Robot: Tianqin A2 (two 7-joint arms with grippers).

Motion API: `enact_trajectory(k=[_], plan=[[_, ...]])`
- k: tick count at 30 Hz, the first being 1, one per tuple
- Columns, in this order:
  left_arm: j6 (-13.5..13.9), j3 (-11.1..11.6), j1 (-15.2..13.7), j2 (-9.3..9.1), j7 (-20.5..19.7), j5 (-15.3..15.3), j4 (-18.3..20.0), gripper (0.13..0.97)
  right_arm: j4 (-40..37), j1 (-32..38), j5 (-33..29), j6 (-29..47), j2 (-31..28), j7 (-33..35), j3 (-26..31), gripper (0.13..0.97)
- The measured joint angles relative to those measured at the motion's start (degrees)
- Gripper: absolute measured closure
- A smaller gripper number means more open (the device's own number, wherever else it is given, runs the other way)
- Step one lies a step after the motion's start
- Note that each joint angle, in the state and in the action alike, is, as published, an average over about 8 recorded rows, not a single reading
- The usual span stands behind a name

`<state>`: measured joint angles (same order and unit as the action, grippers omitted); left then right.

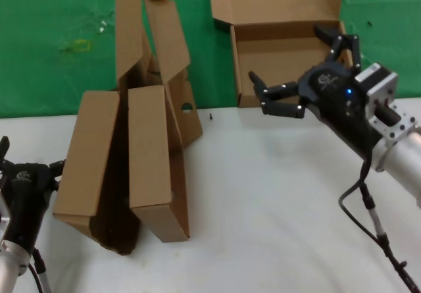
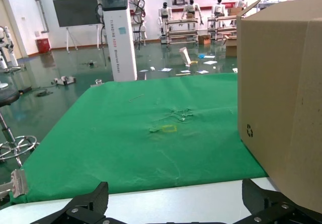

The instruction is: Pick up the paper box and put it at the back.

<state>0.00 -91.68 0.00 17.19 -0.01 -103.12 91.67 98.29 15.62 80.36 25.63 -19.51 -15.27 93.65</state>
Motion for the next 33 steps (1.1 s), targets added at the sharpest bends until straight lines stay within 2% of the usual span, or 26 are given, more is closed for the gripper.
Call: enact_trajectory(k=[4, 13, 26, 33], plan=[[0.0, 0.0, 0.0, 0.0, 0.0, 0.0, 0.0, 0.183, -0.9, -2.1, 3.0, -3.4, 0.3, 2.0, -0.3, 0.129], [0.0, 0.0, 0.0, 0.0, 0.0, 0.0, 0.0, 0.133, -2.8, -6.7, 9.8, -11.0, 1.0, 6.6, -0.9, 0.129], [0.0, 0.0, 0.0, 0.0, 0.0, 0.0, 0.0, 0.132, -5.6, -13.2, 19.2, -21.6, 2.0, 12.9, -1.7, 0.129], [0.0, 0.0, 0.0, 0.0, 0.0, 0.0, 0.0, 0.132, -6.0, -14.3, 20.8, -23.4, 2.1, 14.0, -1.8, 0.129]])
